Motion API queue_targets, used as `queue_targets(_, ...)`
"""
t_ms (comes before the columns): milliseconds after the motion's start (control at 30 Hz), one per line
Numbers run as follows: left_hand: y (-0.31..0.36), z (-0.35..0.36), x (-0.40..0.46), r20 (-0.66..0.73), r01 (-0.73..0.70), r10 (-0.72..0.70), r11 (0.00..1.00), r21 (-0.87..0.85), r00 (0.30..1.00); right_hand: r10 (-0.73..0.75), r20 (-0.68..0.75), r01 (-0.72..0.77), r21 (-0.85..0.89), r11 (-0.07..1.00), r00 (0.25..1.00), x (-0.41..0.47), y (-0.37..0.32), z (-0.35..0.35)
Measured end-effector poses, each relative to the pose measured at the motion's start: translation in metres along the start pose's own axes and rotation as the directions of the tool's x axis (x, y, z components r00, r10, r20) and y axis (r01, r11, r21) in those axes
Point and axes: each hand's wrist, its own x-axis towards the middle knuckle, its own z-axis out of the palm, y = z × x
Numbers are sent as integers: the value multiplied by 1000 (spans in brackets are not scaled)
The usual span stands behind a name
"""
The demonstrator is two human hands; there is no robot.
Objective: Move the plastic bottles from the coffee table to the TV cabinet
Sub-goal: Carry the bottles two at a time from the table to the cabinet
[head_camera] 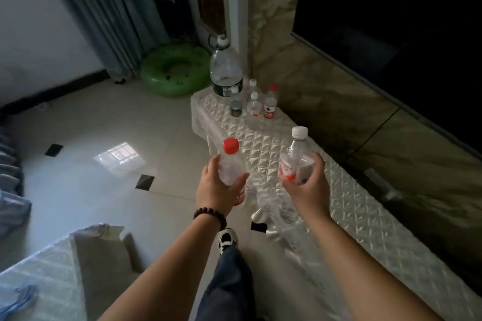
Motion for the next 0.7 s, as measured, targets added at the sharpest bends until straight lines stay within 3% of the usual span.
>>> queue_targets(467, -2, 51, 218, 179, 40, -59, 993, 113, 982, 183, -48, -185, -50, 981, 982, 166, 5, 87)
queue_targets(700, -21, 95, 292, 150, 142, -168, 975, 169, 974, 258, -1, -257, -50, 965, 966, 253, 37, 131)
